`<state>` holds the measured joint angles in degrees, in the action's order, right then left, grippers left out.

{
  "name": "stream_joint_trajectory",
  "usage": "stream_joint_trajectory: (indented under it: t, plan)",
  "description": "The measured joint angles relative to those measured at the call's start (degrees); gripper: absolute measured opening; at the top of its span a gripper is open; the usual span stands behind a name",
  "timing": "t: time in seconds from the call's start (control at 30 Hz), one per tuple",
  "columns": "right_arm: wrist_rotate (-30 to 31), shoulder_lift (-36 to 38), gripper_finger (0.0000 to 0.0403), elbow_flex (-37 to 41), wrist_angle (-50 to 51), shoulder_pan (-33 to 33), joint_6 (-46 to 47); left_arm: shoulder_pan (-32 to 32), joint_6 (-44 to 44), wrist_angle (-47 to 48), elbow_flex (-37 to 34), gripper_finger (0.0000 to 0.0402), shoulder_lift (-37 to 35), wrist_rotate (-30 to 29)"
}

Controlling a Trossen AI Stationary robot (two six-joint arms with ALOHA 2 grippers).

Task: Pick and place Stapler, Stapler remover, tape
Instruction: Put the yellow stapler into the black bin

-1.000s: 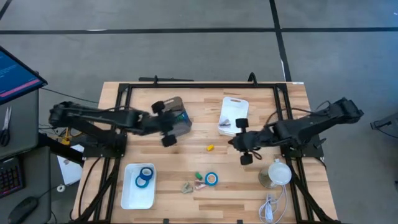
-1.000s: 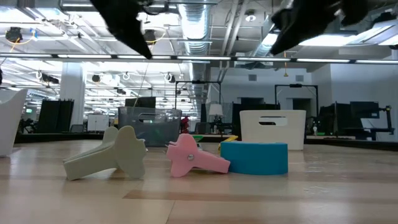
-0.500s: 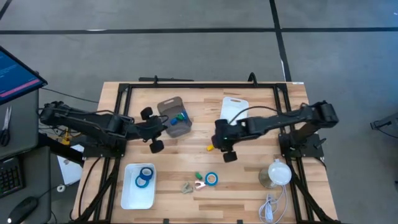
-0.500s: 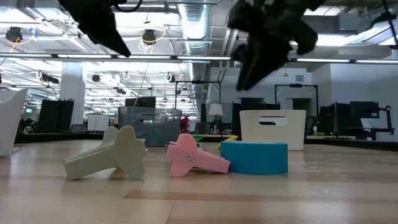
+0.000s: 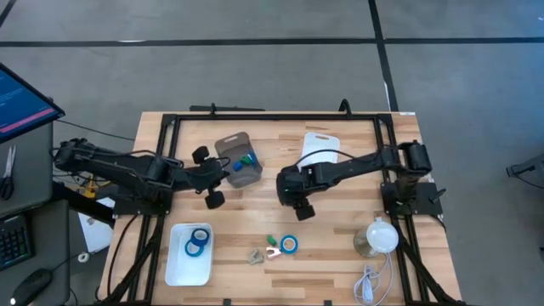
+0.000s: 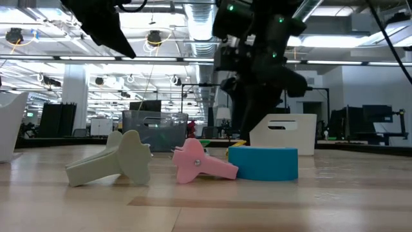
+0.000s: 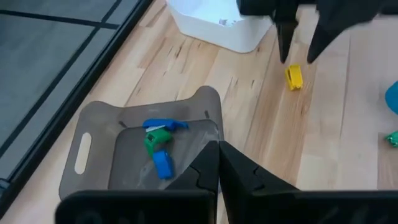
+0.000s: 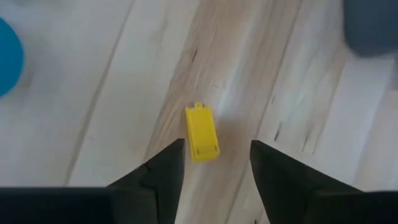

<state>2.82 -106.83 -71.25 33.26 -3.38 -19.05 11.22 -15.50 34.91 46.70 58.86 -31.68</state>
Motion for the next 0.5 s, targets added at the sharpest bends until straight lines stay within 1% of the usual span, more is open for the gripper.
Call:
stream_joint_trajectory:
  t: [0.23, 0.37, 0.5]
  plan:
    - [-1.9, -1.8, 0.0152, -0.1, -1.0, 1.2, 0.0, 0.0, 0.0, -0.1, 0.0, 0.0002, 0.0, 0.0]
    - [-4.6, -2.3, 0.0149, -0.1, -0.8, 1.2, 0.7, 0.0, 0.0, 0.0, 0.0, 0.0002, 0.0, 0.0]
    - [-4.7, -2.3, 0.0151, 0.3, -1.9, 1.2, 0.7, 0.0, 0.0, 0.0, 0.0, 0.0002, 0.0, 0.0]
